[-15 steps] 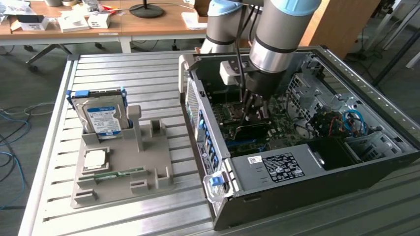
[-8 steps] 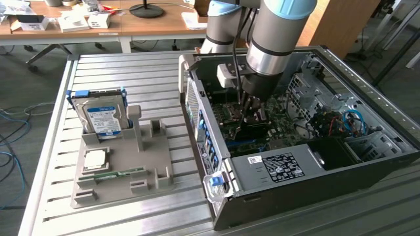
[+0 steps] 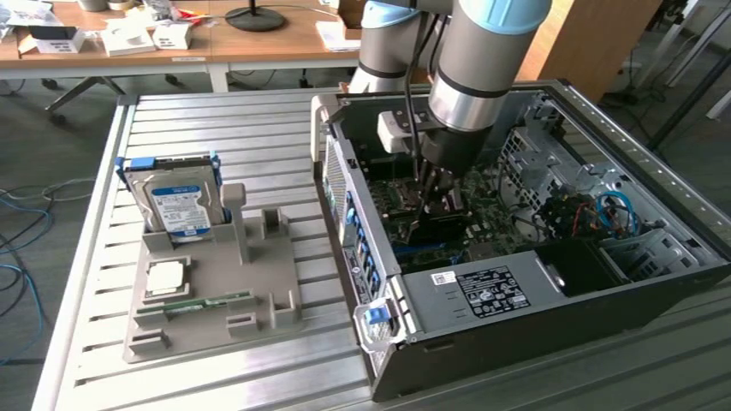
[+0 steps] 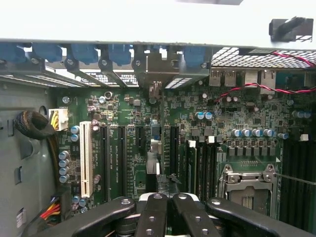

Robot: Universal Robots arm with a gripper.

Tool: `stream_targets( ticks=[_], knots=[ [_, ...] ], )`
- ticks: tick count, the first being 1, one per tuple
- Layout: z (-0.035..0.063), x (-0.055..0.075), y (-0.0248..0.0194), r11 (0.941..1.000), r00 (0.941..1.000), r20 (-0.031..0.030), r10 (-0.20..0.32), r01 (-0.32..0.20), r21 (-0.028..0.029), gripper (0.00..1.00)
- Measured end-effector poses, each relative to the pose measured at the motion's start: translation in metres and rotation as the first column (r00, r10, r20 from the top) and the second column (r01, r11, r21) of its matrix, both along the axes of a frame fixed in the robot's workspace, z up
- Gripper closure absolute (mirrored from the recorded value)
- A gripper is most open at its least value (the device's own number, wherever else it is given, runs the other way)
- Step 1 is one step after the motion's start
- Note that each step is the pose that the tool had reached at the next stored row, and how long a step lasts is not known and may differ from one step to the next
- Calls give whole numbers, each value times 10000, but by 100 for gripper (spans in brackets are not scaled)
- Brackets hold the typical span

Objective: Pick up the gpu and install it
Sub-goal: 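Press down on the gpu until it lock into place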

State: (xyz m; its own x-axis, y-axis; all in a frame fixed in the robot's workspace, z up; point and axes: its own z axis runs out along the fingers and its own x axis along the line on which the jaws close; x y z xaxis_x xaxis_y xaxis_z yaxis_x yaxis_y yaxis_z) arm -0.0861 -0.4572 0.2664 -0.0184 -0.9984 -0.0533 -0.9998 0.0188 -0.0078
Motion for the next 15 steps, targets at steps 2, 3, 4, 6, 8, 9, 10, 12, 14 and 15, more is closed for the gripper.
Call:
stream_targets(
  ticks=[2,3,4,6,8,9,10,12,14,15],
  knots=[
    [0,0,-3,10000,10000,1,2,-2,36,89],
    [0,0,-5,10000,10000,2,2,-2,59,89],
    [1,0,-7,10000,10000,3,1,-1,79,89],
    [2,0,-9,9999,10000,3,1,-1,105,89],
    [8,0,-12,9999,10000,2,1,-1,117,89],
    [15,0,-13,9999,10000,2,1,-1,121,89],
    [30,0,-14,9999,10000,2,1,-1,125,89],
    [73,0,-14,9999,10000,2,1,-2,129,89],
    [99,0,-14,9999,10000,1,1,-1,134,89],
    [100,0,-14,9999,10000,3,2,-2,148,89]
  ],
)
